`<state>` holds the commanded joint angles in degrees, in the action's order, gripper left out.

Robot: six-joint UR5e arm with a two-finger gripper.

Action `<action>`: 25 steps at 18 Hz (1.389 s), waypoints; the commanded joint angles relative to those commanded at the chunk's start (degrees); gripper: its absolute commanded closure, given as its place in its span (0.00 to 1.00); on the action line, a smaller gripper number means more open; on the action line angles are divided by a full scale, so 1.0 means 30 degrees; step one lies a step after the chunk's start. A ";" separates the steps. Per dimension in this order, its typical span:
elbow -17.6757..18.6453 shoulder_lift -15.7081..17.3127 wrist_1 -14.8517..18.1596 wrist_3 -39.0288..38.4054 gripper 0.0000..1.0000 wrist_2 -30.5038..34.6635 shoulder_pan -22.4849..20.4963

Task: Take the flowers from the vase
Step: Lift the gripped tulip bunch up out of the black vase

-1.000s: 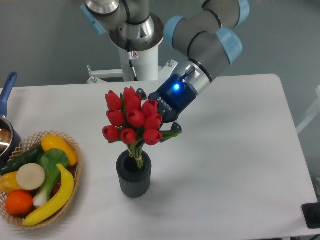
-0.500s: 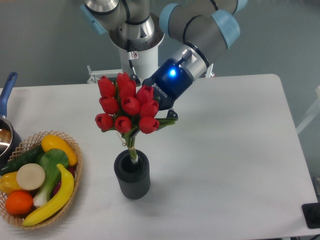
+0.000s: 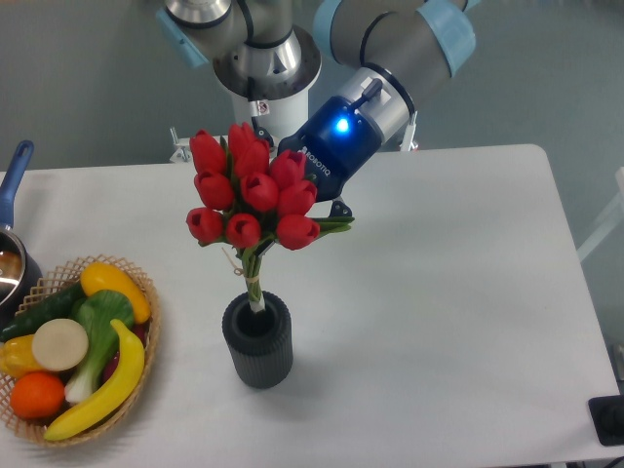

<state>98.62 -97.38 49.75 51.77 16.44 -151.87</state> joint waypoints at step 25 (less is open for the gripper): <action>-0.1701 -0.0293 0.0000 -0.1203 0.49 -0.1319 -0.1582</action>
<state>93.52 -98.26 49.75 48.16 12.48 -156.62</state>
